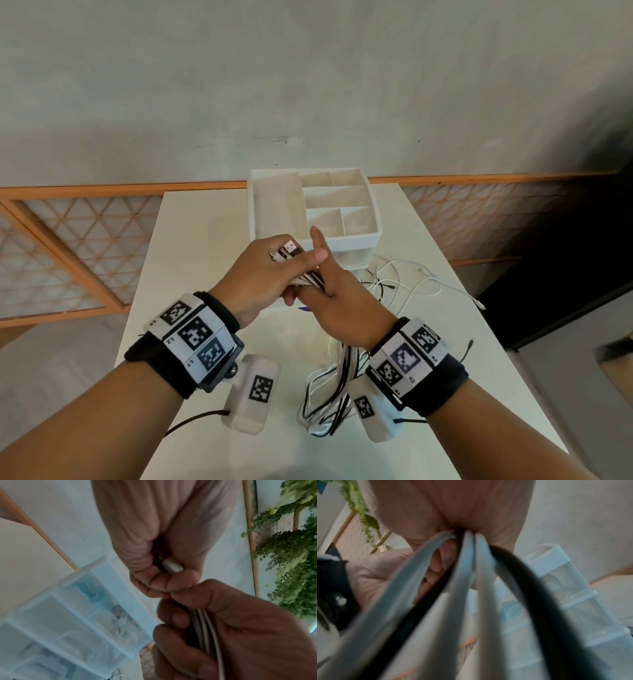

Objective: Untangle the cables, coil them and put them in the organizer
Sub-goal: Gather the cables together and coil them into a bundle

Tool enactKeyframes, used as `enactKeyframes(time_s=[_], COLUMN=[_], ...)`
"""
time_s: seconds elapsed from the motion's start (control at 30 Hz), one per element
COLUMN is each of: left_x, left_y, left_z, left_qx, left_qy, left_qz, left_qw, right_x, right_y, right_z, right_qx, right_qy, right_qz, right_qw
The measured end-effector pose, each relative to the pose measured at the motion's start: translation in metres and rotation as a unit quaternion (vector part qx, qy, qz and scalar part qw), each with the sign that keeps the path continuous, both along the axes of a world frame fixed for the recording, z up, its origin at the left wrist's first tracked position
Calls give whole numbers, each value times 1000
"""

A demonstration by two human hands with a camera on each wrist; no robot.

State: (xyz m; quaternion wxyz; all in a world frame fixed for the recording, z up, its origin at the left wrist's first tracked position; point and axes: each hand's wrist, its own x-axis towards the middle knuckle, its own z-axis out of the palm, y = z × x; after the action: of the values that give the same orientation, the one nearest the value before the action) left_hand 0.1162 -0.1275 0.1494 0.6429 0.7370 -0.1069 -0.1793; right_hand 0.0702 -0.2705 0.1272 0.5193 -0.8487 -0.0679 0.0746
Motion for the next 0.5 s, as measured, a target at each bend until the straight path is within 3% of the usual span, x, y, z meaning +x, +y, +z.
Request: enactKeyframes(time_s=[0.2, 0.3, 0.37, 0.43, 0.5], left_x=[19, 22, 25, 33, 30], left_y=[12, 21, 28, 33, 32], left_z=[7, 9, 4, 0, 7], left_qx=[-63, -92, -61, 81, 182], left_qy=[13, 84, 118, 27, -150], left_qz=[159, 137, 131, 171, 180], left_qw=[985, 983, 982, 982, 955], right_x=[-3, -5, -4, -2, -1], right_y=[-15, -16, -16, -17, -18], right_z=[-1, -5, -6, -8, -11], right_qx=[51, 98, 90, 62, 34], right_qy=[16, 14, -8, -22, -26], right_qz=[-5, -36, -50, -47, -28], right_qw=[999, 994, 995, 997, 999])
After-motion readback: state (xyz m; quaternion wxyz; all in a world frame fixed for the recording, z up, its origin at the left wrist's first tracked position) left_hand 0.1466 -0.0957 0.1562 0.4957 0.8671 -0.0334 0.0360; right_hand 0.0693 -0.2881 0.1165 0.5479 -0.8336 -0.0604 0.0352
